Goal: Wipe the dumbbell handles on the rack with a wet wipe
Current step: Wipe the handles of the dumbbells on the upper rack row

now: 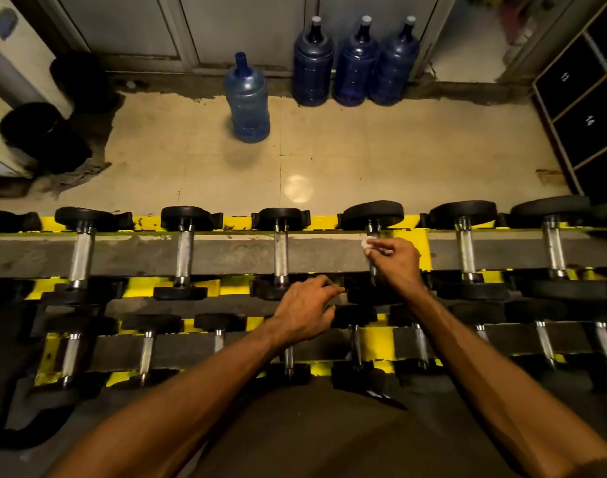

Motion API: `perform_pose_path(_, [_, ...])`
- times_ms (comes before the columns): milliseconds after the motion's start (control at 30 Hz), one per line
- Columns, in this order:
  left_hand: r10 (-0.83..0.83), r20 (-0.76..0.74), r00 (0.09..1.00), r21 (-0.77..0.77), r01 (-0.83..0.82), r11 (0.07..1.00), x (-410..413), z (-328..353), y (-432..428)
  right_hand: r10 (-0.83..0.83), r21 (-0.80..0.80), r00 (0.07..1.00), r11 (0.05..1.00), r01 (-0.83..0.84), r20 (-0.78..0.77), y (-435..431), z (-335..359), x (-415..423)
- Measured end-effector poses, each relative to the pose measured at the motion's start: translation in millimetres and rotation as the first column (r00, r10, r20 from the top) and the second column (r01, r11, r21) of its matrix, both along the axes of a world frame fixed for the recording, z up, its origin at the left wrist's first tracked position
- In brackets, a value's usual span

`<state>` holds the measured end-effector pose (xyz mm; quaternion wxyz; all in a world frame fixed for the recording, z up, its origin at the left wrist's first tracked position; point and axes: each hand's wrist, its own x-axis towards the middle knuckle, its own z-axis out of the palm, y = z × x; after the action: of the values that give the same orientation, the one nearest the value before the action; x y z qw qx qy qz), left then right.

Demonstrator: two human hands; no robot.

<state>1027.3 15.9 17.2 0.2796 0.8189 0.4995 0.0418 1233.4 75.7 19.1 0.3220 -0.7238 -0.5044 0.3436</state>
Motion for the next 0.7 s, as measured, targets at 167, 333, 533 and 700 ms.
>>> perform_pose_path(167, [0.107,0.020,0.994,-0.088,-0.105,0.991,61.4,-3.9,-12.6,0.161,-0.176,0.986,0.973,-0.151,0.041,5.1,-3.5,74.7])
perform_pose_path(333, [0.321,0.139,0.937,-0.140,-0.302,0.943,92.1,-1.2,-27.1,0.538,-0.316,0.827,0.823,-0.473,0.164,16.6,-9.2,94.2])
perform_pose_path(533, [0.440,0.102,0.892,-0.167,-0.421,0.892,112.0,-3.9,-40.7,0.781,-0.341,0.559,0.624,-0.703,0.277,33.0,-13.5,78.7])
perform_pose_path(700, [0.472,0.088,0.877,-0.129,-0.460,0.878,122.6,-5.6,-46.5,0.887,-0.339,0.274,0.404,-0.849,0.371,35.6,-11.5,68.1])
